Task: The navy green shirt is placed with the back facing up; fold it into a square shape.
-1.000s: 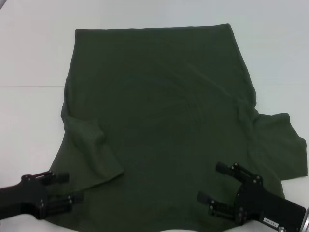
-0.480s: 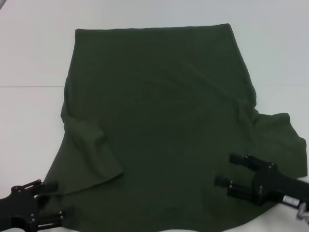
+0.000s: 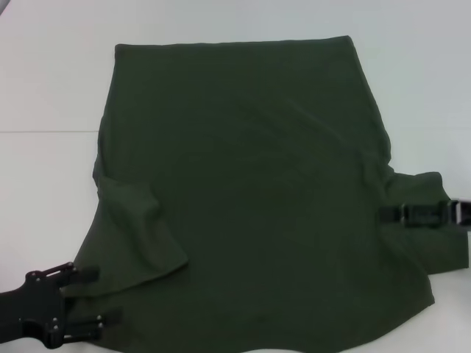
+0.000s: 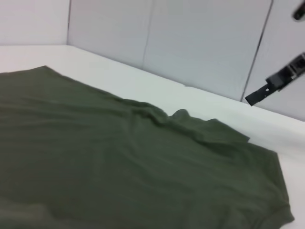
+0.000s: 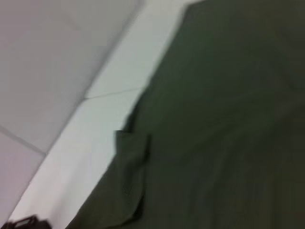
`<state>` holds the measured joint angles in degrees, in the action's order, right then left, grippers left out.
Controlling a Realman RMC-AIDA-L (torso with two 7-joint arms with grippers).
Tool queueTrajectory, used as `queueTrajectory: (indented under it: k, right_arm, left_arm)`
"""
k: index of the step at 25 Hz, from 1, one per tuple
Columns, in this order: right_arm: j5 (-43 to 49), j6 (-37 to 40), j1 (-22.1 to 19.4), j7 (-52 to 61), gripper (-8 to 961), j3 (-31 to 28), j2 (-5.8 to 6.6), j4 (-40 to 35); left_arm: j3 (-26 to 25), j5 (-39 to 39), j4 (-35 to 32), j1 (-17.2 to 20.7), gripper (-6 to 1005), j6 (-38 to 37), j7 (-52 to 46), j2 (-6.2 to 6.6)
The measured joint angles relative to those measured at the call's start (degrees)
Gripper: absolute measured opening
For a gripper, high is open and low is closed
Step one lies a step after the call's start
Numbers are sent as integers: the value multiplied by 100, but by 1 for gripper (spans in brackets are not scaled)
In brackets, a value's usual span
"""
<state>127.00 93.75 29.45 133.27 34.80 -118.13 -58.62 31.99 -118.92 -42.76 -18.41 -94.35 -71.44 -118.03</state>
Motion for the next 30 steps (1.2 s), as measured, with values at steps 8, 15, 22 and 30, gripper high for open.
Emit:
queueTrajectory:
  k: [8,15,22,30]
  right_arm:
    - [1626,138,588,2402,942,120,384,-614]
    - [3103,-4,1160,3182,942,113,577,-383]
    - [3762,-398,1342,3369,942,114,617,155]
    - [3717,-1203,1244,3368,941,78,616,784]
  left_arm:
    - [33,19,-154,-74,875,-153,-28,-1]
    - [239,-4,-152,-165,874,-186,-23,-28]
    - [252,-4,-146,-165,875,-170,-22,-35]
    - [256,-3,-106,-183,875,-99,6,-44]
